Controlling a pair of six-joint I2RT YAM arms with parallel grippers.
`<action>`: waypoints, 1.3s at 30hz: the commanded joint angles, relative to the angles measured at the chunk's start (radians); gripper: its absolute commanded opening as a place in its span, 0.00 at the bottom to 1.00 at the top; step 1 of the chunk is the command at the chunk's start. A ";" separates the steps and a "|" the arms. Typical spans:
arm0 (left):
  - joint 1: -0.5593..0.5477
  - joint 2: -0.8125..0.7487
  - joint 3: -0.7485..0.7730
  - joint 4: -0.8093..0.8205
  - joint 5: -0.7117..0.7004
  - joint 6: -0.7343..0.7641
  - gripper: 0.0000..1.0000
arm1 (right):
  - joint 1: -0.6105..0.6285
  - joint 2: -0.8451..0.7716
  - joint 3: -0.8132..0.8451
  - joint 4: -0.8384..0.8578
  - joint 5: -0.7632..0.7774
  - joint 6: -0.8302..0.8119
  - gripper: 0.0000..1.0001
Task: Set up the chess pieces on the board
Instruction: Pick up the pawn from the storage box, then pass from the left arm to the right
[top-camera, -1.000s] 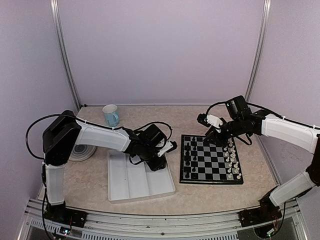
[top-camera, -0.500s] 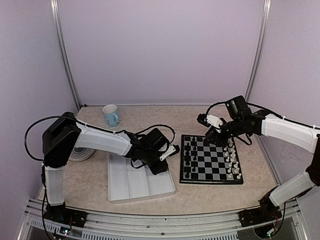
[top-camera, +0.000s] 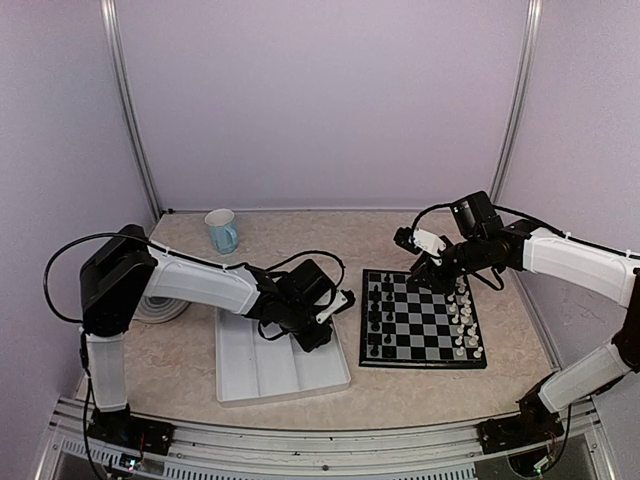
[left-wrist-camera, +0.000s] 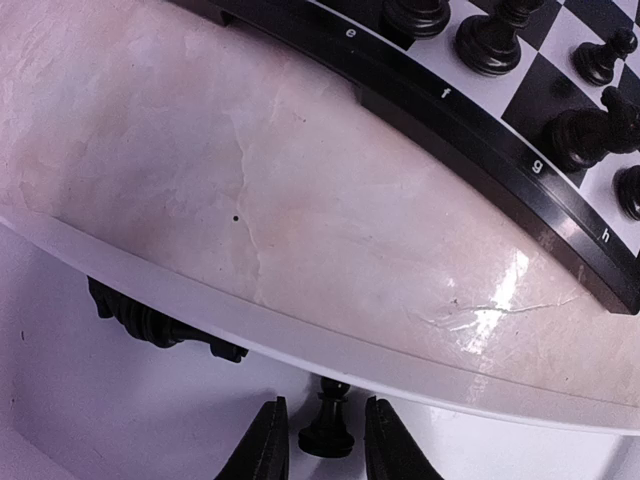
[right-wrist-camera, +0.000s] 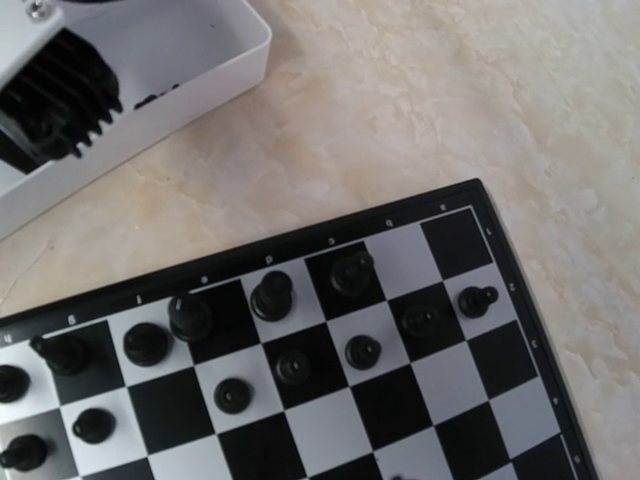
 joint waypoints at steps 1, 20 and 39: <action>-0.009 0.013 -0.030 -0.070 -0.005 0.001 0.27 | -0.012 -0.014 0.005 0.004 -0.008 0.000 0.30; -0.006 -0.011 -0.059 -0.039 -0.012 -0.030 0.10 | -0.013 0.030 0.071 -0.032 -0.043 0.000 0.29; -0.022 -0.361 -0.172 0.210 -0.041 -0.112 0.08 | -0.005 0.341 0.353 -0.157 -0.719 0.319 0.37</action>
